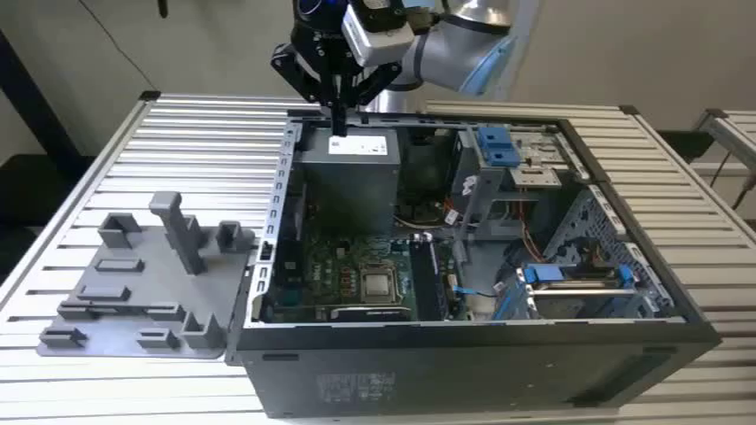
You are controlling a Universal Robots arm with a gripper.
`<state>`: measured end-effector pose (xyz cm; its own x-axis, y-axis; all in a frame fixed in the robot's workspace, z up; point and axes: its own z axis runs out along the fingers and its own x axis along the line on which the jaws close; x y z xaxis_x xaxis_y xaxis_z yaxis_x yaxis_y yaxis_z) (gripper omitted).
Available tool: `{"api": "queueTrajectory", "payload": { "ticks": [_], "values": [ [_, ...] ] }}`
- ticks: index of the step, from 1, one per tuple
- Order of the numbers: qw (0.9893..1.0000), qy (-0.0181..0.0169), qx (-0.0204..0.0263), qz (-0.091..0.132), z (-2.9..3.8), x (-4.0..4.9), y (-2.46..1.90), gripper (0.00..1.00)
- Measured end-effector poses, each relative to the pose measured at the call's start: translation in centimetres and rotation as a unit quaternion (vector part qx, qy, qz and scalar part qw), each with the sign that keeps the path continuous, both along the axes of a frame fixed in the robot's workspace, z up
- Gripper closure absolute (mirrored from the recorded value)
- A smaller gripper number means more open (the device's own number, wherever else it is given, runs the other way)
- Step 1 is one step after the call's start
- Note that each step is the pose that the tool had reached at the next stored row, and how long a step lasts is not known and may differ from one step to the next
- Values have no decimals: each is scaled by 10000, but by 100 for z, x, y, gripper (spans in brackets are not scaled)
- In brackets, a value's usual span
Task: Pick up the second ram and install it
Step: 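Reach for the second ram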
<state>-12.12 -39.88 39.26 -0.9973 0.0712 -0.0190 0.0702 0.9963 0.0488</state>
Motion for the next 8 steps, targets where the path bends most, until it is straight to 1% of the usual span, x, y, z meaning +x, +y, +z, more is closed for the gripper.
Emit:
{"api": "queueTrajectory", "payload": {
  "ticks": [8],
  "values": [
    [10000, 0, -1, -1, 0, -12, 0, 89]
  ]
}}
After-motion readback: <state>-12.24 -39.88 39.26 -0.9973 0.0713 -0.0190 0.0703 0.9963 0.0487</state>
